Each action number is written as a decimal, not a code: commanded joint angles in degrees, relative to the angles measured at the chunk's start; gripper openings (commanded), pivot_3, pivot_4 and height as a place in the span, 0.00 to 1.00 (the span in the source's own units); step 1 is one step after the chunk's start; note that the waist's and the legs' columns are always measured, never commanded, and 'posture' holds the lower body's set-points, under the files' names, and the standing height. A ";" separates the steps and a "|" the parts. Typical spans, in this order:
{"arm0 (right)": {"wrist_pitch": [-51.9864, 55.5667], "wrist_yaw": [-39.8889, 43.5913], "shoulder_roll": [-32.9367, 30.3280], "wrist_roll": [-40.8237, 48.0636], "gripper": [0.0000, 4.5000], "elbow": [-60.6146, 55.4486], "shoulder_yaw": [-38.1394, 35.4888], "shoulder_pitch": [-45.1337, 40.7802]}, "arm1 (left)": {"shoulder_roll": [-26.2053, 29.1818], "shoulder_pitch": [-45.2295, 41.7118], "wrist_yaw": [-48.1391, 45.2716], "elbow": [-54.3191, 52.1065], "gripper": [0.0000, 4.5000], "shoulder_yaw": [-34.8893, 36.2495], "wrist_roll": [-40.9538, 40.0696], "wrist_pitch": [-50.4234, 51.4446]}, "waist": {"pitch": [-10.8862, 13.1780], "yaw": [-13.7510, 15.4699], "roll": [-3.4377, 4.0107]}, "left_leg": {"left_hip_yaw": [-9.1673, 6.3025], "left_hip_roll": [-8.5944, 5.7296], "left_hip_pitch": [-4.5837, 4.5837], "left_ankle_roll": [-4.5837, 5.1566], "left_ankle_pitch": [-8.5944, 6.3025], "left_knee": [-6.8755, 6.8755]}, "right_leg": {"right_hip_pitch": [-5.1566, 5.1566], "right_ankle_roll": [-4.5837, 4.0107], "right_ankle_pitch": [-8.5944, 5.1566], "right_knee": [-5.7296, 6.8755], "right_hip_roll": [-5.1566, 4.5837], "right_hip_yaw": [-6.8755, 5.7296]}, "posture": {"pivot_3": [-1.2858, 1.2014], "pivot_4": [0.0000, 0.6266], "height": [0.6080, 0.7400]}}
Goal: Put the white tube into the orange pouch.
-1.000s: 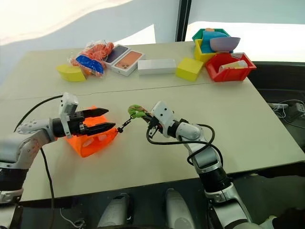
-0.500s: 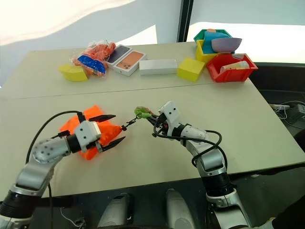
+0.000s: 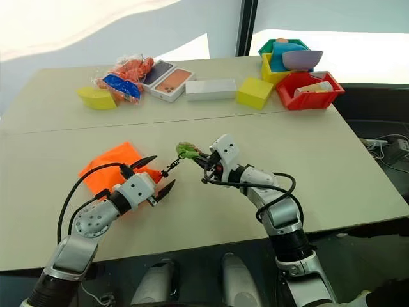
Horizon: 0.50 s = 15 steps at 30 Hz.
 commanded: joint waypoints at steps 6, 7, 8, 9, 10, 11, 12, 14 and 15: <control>-0.30 -0.64 -0.19 0.58 0.00 -2.61 0.10 -1.17 | -0.74 -2.60 1.20 1.83 0.99 -2.65 1.65 -1.93 | 0.00 0.03 0.00 | 0.00 0.00 0.01 0.00 0.00 0.01 | 0.02 0.00 0.02 0.00 0.00 0.00 | 0.52 0.24 1.00; -0.23 -0.74 -0.19 0.59 0.00 -2.76 0.15 -1.16 | -0.99 -2.76 1.34 2.07 0.94 -2.84 1.64 -2.03 | 0.00 0.03 0.00 | 0.00 0.00 0.01 0.00 0.00 0.01 | 0.02 -0.01 0.03 0.00 0.00 0.00 | 0.52 0.24 1.00; -0.12 -0.85 -0.18 0.61 0.00 -3.02 0.23 -1.13 | -1.21 -2.86 1.53 2.22 0.88 -3.00 1.72 -2.04 | 0.00 0.03 0.00 | 0.00 0.00 0.01 0.00 0.00 0.01 | 0.02 -0.01 0.03 0.00 0.00 0.00 | 0.52 0.24 1.00; -0.03 -0.94 -0.18 0.64 0.00 -3.20 0.28 -1.14 | -1.36 -2.92 1.65 2.33 0.82 -3.12 1.75 -2.09 | 0.00 0.03 0.00 | 0.00 0.00 0.01 0.00 0.00 0.01 | 0.02 -0.02 0.03 0.00 0.00 0.00 | 0.52 0.24 1.00; 0.04 -1.02 -0.17 0.66 0.00 -3.34 0.33 -1.14 | -1.45 -2.94 1.75 2.41 0.72 -3.19 1.74 -2.21 | 0.00 0.03 0.00 | 0.00 0.00 0.01 0.00 0.00 0.00 | 0.02 -0.02 0.03 0.00 0.00 0.00 | 0.52 0.24 1.00; 0.10 -1.08 -0.17 0.71 0.00 -3.45 0.36 -1.13 | -1.47 -2.94 1.96 2.46 0.61 -3.24 1.94 -2.31 | 0.00 0.01 0.00 | -0.01 0.00 0.01 0.00 0.00 0.01 | 0.02 -0.01 0.04 0.00 0.00 0.00 | 0.52 0.24 1.00; 0.12 -1.11 -0.18 0.74 0.00 -3.48 0.38 -1.13 | -1.51 -2.94 2.16 2.49 0.50 -3.24 2.05 -2.37 | 0.00 -0.01 0.00 | -0.01 0.00 0.01 0.00 0.00 0.00 | 0.02 -0.01 0.04 0.01 0.00 -0.01 | 0.52 0.24 1.00; 0.14 -1.15 -0.26 0.75 0.00 -3.57 0.54 -1.04 | -1.46 -2.91 2.74 2.53 0.26 -3.15 2.50 -2.54 | 0.00 0.01 0.00 | -0.01 0.00 0.02 0.00 0.00 0.00 | 0.02 -0.01 0.04 0.01 0.00 -0.01 | 0.52 0.24 1.00; 0.17 -1.15 -0.32 0.72 0.00 -3.63 0.68 -0.94 | -1.40 -2.86 3.16 2.58 0.14 -2.95 2.82 -2.62 | 0.00 0.02 0.00 | -0.01 0.00 0.01 0.00 0.00 0.00 | 0.02 -0.01 0.04 0.01 0.00 -0.01 | 0.52 0.24 1.00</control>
